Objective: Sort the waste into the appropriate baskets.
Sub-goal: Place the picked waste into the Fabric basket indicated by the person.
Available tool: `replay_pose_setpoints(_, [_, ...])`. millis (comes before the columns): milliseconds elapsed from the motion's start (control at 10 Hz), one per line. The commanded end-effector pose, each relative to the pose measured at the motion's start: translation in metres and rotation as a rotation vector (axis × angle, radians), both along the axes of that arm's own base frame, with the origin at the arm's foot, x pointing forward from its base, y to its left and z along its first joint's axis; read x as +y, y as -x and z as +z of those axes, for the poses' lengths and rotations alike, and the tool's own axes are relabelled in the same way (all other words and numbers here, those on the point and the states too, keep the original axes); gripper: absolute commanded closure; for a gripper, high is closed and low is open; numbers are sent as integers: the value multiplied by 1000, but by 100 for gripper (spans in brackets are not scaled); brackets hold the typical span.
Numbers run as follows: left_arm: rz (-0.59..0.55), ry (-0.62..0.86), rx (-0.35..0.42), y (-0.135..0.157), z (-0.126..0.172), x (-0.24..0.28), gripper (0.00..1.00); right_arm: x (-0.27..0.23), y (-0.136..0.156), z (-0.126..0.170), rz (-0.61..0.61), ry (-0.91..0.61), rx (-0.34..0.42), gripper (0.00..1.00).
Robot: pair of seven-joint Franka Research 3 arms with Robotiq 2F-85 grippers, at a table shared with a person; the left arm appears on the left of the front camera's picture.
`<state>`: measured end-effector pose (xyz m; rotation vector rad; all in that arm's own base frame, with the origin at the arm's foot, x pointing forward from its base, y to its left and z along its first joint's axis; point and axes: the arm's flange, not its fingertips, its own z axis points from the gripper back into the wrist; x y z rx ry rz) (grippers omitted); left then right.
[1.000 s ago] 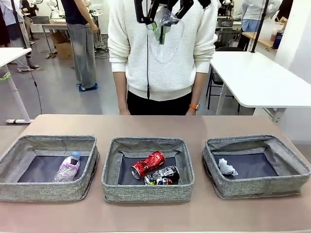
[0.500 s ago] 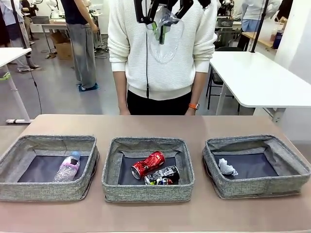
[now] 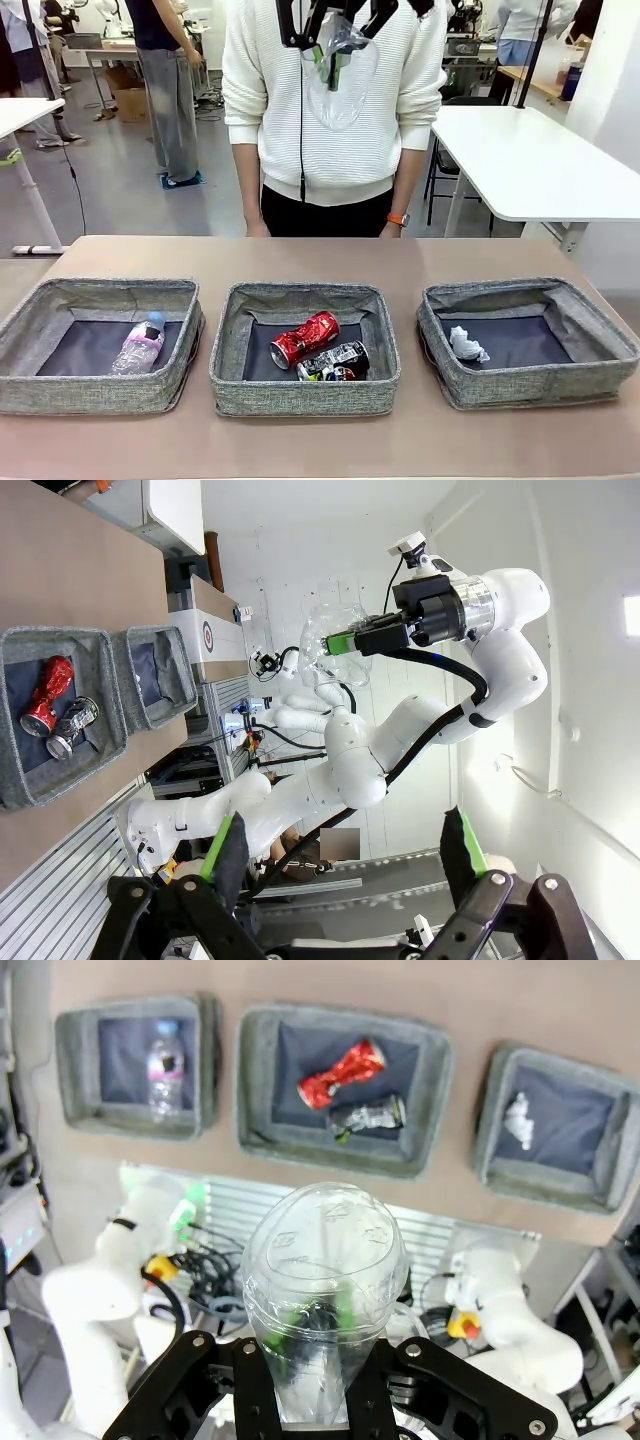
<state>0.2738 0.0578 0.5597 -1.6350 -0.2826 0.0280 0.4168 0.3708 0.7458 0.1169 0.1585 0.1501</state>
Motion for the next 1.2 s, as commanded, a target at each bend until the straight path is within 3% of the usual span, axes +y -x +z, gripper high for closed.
replay_pose_setpoints(0, [-3,16,-21,0,1,0,0,0,4,-1,-9,-5,-14,96])
replay_pose_setpoints(1100, [-3,16,-21,0,1,0,0,0,4,-1,-9,-5,-14,96])
